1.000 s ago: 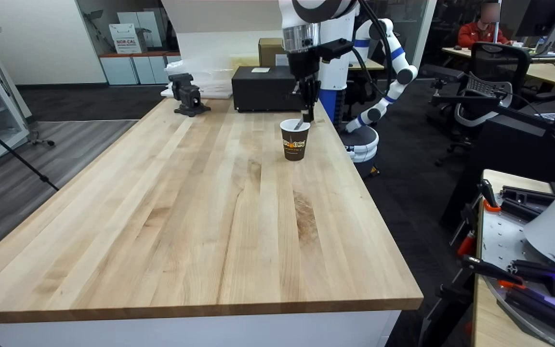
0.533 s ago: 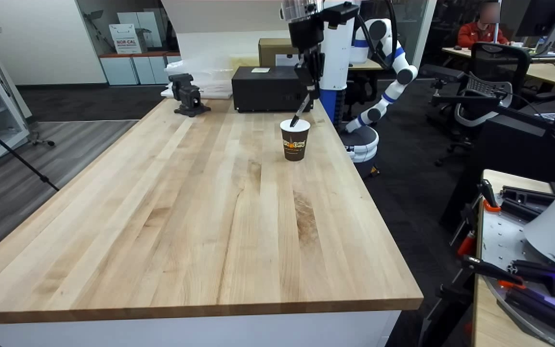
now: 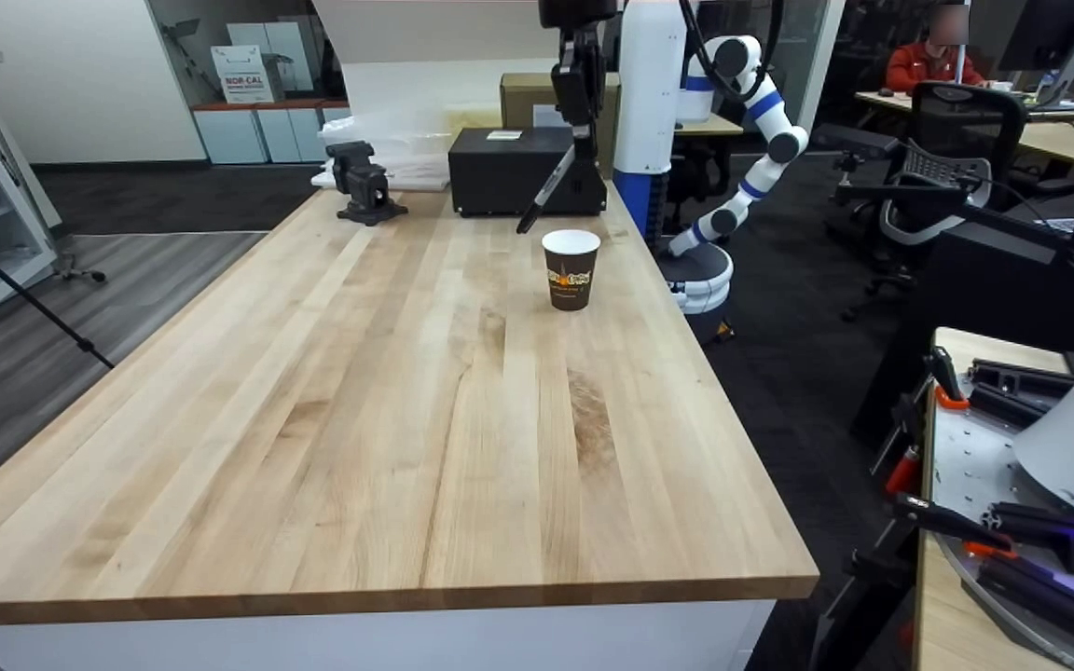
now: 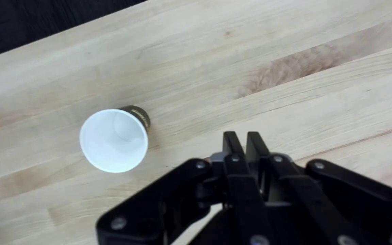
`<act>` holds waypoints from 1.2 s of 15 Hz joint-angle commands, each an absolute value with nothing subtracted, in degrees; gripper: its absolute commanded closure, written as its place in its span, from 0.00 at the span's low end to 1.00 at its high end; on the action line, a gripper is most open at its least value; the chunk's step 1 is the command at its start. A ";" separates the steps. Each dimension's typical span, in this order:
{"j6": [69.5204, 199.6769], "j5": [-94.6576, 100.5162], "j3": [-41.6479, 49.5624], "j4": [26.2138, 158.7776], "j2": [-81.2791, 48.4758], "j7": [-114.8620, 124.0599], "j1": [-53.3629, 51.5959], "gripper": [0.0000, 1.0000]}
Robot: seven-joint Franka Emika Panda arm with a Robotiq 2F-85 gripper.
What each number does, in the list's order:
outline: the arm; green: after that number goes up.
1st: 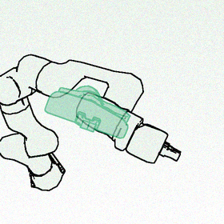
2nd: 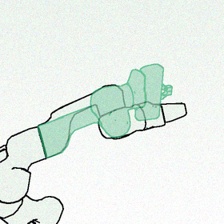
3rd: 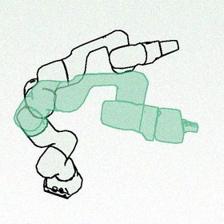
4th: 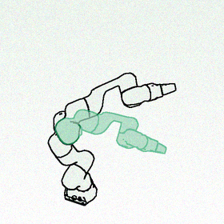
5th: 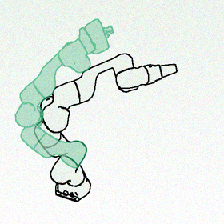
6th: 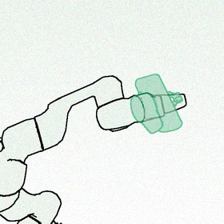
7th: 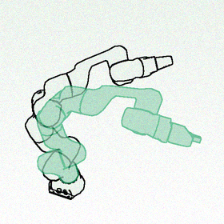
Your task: Remove the pen from the cup.
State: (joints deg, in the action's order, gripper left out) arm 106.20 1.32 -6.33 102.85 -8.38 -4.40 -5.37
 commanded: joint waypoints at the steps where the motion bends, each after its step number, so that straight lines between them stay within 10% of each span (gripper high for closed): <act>1: 106.06 -2.15 -8.16 107.01 -5.63 -9.21 -6.66 0.95; 8: 106.29 -2.01 -12.58 112.80 -5.17 -12.39 -11.04 0.95; 10: 106.43 -1.66 -13.76 114.38 -4.85 -12.44 -12.21 0.64; 18: 114.08 1.51 -12.97 120.19 0.64 -10.66 -12.11 0.23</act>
State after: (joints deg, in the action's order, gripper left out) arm 109.44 0.75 -14.15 115.34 -5.03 -11.01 -13.05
